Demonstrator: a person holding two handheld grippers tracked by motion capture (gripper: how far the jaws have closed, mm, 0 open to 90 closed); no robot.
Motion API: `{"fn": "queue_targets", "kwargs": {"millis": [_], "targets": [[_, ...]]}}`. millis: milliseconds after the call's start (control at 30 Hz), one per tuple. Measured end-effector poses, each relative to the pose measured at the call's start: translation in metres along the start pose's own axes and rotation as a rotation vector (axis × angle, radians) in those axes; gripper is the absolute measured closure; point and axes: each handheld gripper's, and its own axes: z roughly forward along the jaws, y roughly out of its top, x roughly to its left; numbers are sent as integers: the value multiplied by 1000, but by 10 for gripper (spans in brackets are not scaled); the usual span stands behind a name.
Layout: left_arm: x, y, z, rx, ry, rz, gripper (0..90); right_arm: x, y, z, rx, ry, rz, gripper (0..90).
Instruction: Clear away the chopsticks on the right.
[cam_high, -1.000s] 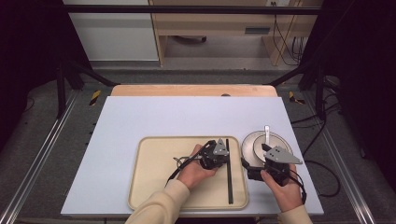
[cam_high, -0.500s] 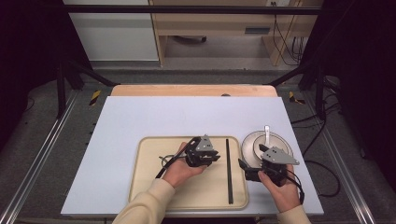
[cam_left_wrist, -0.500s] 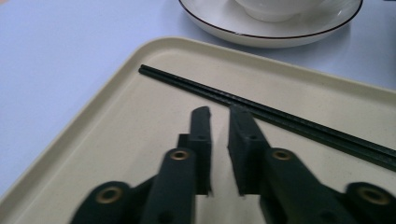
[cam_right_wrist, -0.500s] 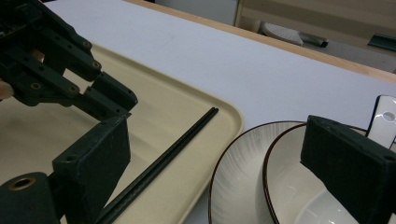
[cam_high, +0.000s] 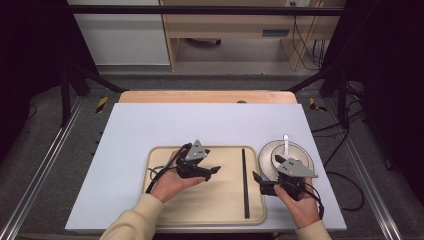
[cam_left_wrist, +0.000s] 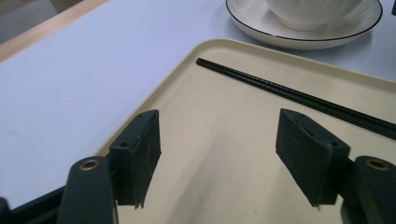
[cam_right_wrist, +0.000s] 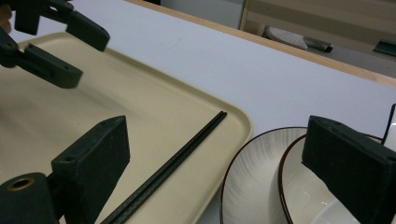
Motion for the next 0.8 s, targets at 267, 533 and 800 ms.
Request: {"fn": "queue_targets", "kwargs": {"millis": [267,533,800], "targets": [[16,-22,-39,-53,68,-26,184,3,0,2,-13,8,-7,77],[24,-49,-79,-142,123,-55,129,4,0,2,-23,12,-12,77],[41,-73,-128,-261,220,-100,74,3,0,2,-31,13,-5,76]]}}
